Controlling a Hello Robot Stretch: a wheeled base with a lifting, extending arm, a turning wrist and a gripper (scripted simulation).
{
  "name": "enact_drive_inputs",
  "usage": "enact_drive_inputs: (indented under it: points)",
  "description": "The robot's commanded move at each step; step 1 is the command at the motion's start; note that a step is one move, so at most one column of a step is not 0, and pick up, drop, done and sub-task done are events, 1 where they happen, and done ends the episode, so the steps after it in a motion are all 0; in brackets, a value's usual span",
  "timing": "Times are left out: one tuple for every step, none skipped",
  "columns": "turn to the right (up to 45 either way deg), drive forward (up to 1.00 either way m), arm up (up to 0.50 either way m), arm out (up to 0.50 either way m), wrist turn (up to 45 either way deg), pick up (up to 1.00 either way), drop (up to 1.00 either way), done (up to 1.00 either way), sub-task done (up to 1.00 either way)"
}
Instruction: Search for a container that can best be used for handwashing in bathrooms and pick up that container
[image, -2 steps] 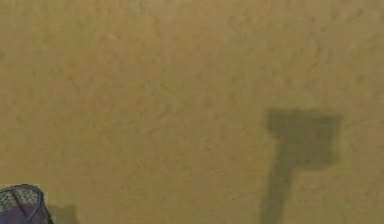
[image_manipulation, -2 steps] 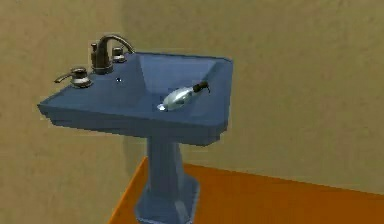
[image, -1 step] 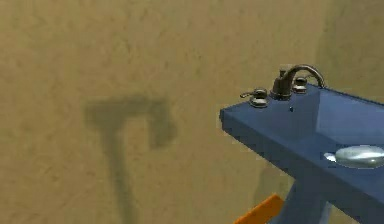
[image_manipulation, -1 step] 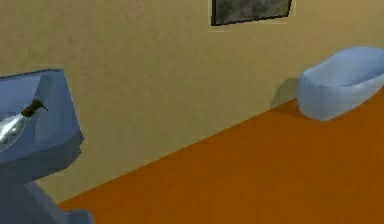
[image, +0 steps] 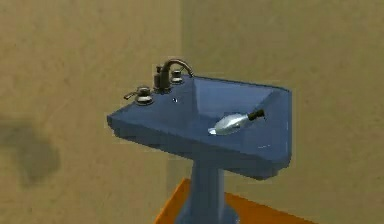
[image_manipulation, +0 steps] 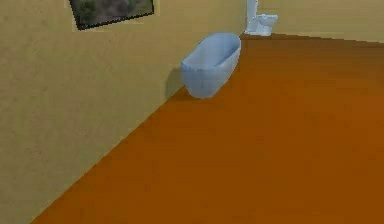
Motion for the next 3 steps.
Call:
enact_drive_inputs:
  points:
    - [0.0,0.35,0.0,0.0,0.0,0.0,0.0,0.0,0.0]
    - [-45.0,0.0,0.0,0.0,0.0,0.0,0.0,0.0,0.0]
    - [-27.0,0.0,0.0,0.0,0.0,0.0,0.0,0.0,0.0]
